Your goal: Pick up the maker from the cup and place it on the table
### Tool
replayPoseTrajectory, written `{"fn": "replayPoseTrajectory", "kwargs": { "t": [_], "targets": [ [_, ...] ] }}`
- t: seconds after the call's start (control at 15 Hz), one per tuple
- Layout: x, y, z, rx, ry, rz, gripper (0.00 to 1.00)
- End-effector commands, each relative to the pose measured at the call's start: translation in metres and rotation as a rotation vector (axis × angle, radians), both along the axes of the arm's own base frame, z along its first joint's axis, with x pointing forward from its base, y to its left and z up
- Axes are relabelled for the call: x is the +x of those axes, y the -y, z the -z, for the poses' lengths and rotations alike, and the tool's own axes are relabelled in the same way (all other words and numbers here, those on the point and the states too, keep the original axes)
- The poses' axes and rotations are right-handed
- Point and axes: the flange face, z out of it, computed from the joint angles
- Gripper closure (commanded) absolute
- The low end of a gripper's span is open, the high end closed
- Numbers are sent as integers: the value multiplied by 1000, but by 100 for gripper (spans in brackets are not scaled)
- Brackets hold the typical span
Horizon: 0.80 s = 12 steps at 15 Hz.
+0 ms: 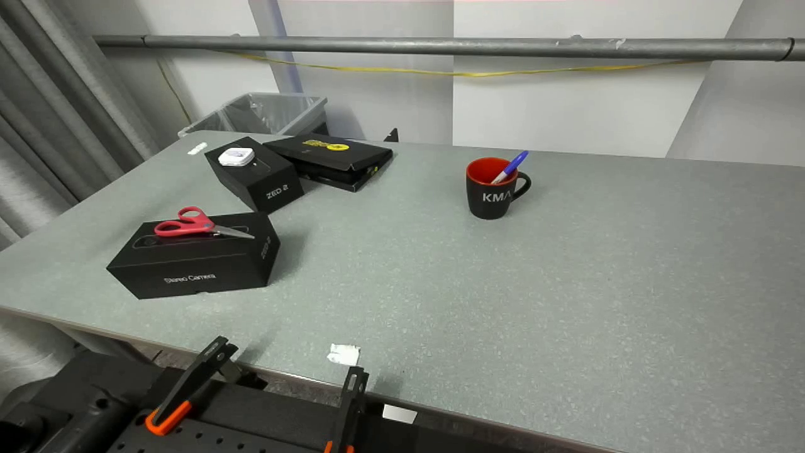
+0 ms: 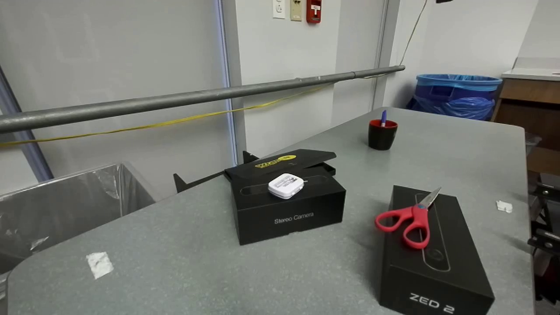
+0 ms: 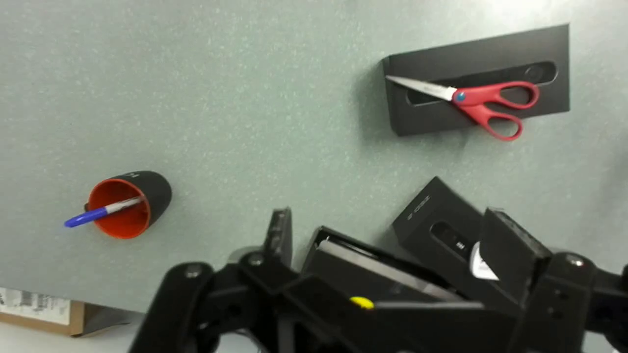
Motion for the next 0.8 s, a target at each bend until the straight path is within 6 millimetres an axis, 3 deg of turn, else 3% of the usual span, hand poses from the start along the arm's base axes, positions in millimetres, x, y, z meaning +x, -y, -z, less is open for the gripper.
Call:
{"fn": "replayPoseTrajectory", "kwargs": {
  "t": [0.0,0.47,0.6,0.67,0.73],
  "targets": [
    [30,44,27,-54,122,138,0],
    [64,181,87,-111,248,480,0],
    [64,202,96,-69,202,546,0],
    [57,191,93,-89,202,485,0],
    [56,199,98,-90,192,495,0]
  ]
}}
